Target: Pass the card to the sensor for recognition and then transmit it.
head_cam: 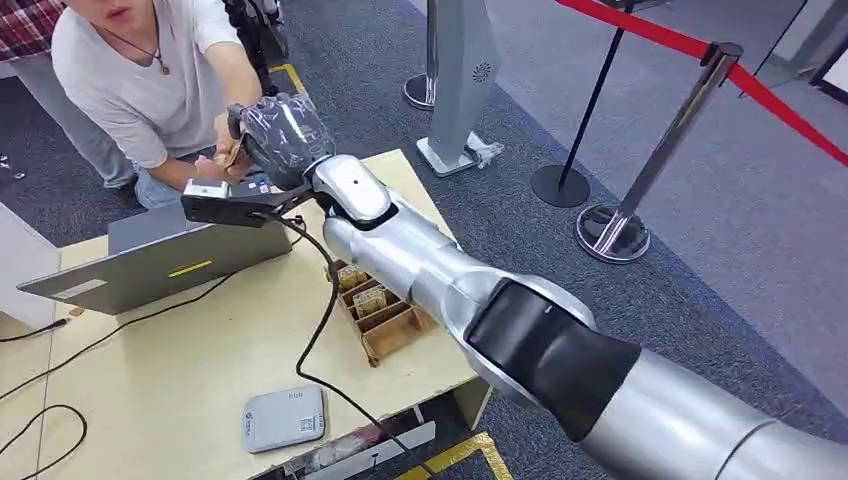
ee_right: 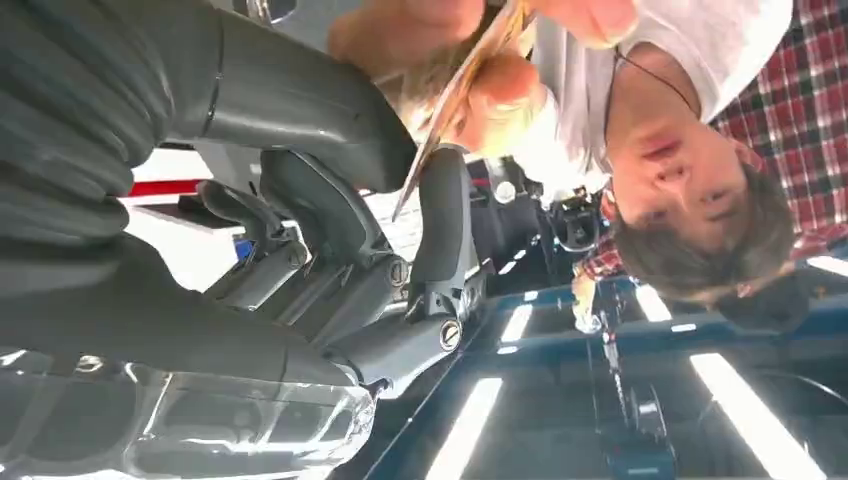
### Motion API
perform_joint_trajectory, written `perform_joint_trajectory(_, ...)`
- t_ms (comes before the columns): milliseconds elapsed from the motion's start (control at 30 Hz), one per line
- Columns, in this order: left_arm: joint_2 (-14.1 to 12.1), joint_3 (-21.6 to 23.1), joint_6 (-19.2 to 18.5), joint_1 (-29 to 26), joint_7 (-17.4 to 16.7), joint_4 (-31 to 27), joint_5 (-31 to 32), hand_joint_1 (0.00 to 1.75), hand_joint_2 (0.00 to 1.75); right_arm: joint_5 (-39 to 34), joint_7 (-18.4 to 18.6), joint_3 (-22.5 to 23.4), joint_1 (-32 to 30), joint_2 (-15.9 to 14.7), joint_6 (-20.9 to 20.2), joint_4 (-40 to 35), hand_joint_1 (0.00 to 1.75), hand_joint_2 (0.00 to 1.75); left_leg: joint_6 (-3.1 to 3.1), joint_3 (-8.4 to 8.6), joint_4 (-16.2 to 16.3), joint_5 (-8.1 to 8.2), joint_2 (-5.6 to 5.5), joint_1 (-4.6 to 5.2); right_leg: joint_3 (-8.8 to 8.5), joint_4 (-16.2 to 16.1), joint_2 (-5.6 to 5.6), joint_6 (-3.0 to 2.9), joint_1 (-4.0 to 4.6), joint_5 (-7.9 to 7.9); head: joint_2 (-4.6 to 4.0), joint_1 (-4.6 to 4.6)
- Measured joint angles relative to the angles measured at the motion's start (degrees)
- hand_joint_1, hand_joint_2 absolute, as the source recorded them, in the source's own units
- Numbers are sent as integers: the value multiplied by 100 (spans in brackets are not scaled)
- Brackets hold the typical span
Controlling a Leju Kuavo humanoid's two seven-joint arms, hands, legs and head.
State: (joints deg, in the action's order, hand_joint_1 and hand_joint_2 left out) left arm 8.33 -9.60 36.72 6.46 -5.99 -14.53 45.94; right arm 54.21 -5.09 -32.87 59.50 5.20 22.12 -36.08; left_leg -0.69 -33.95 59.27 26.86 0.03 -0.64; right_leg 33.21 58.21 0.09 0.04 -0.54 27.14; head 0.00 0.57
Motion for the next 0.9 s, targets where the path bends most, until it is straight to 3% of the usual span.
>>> perform_joint_trajectory(267,2,-46,31,-21,0,7,2,0,0,85,109,2,46,74,179,260,0,175,0,0,0,0,0,0,1,0,0,0,0,0,0,0)
perform_joint_trajectory(300,2,-46,33,-21,0,7,11,0,0,109,109,2,45,74,203,273,0,0,0,0,0,0,0,0,1,0,0,0,0,0,0,0)
perform_joint_trajectory(600,9,-66,94,-31,-33,9,-2,0,0,-9,-109,28,-10,74,197,131,0,0,0,-1,0,0,0,0,2,0,0,0,0,0,0,0)
perform_joint_trajectory(900,11,-269,210,-88,101,24,-186,0,0,-315,-487,61,-399,68,120,-669,0,0,0,-1,0,1,1,0,6,-1,2,0,0,0,0,0)
